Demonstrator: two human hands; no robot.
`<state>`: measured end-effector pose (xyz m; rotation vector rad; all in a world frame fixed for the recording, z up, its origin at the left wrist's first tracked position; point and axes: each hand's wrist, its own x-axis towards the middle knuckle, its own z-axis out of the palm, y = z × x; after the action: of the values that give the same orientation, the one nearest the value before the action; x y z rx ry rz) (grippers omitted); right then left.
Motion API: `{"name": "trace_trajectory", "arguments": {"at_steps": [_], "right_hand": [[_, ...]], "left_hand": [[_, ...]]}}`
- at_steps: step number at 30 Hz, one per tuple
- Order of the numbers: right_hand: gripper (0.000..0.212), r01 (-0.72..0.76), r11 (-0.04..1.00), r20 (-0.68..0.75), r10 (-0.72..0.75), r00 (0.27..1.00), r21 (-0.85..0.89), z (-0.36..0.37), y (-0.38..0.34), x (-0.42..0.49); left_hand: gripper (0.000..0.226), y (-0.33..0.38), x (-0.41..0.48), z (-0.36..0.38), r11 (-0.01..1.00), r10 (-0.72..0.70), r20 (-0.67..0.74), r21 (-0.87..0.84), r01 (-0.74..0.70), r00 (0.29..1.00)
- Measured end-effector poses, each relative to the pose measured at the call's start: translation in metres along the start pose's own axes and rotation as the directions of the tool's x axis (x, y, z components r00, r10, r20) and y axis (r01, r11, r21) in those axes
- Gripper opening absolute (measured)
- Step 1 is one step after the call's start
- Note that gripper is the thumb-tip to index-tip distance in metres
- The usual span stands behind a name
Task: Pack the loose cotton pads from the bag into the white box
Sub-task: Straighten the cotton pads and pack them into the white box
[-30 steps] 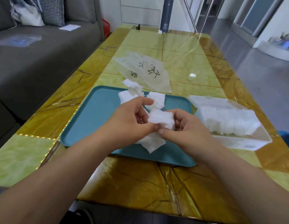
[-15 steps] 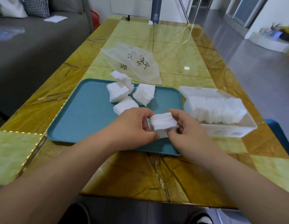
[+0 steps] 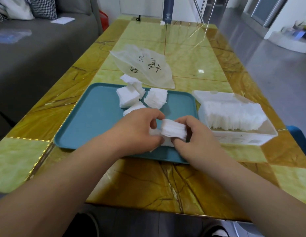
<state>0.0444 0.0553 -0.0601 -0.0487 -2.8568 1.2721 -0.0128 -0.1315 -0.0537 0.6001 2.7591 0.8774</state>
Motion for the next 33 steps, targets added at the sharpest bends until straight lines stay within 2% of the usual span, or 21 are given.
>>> {"name": "trace_trajectory", "arguments": {"at_steps": [2,6,10,15,19,23,26,29,31,33], "right_hand": [[0.025,-0.024,0.998,-0.058,0.027,0.998,0.058,-0.001,-0.001,0.002],[0.026,-0.083,0.985,-0.133,0.104,0.986,0.151,-0.001,-0.006,0.006],[0.026,-0.104,0.979,-0.140,0.128,0.982,0.173,0.000,-0.008,0.007],[0.027,-0.116,0.975,-0.122,0.140,0.983,0.187,0.001,-0.008,0.008],[0.025,-0.115,0.976,-0.106,0.136,0.985,0.185,0.000,-0.007,0.008],[0.025,-0.118,0.973,-0.096,0.139,0.986,0.197,-0.001,-0.006,0.008],[0.025,-0.123,0.970,-0.097,0.146,0.984,0.208,-0.002,-0.006,0.008],[0.024,-0.133,0.962,-0.099,0.161,0.982,0.239,-0.002,-0.006,0.008],[0.023,-0.139,0.956,-0.093,0.167,0.982,0.259,-0.003,-0.006,0.009],[0.022,-0.145,0.951,-0.090,0.175,0.980,0.272,-0.003,-0.006,0.009]], "left_hand": [[0.063,-0.007,-0.001,-0.006,0.993,-0.017,-0.002,0.118,0.017,1.000],[0.057,-0.014,-0.002,-0.007,0.987,-0.063,0.049,0.149,0.055,0.997],[0.049,-0.011,-0.002,-0.009,0.990,-0.078,0.034,0.116,0.073,0.996],[0.032,-0.005,-0.002,-0.016,0.951,-0.042,-0.021,0.306,0.046,0.999],[0.037,-0.007,-0.001,-0.015,0.906,-0.071,0.086,0.423,0.028,0.994],[0.018,-0.009,0.002,-0.015,0.927,-0.058,0.116,0.375,0.011,0.992],[0.013,-0.006,0.001,-0.015,0.946,-0.013,0.028,0.324,0.004,1.000],[0.009,-0.005,-0.001,-0.020,0.999,0.008,-0.125,0.053,-0.001,0.992],[0.010,-0.006,-0.002,-0.023,0.989,-0.016,-0.173,-0.150,-0.010,0.985],[0.032,-0.007,-0.003,-0.025,0.970,-0.030,-0.180,-0.243,-0.015,0.983]]}}
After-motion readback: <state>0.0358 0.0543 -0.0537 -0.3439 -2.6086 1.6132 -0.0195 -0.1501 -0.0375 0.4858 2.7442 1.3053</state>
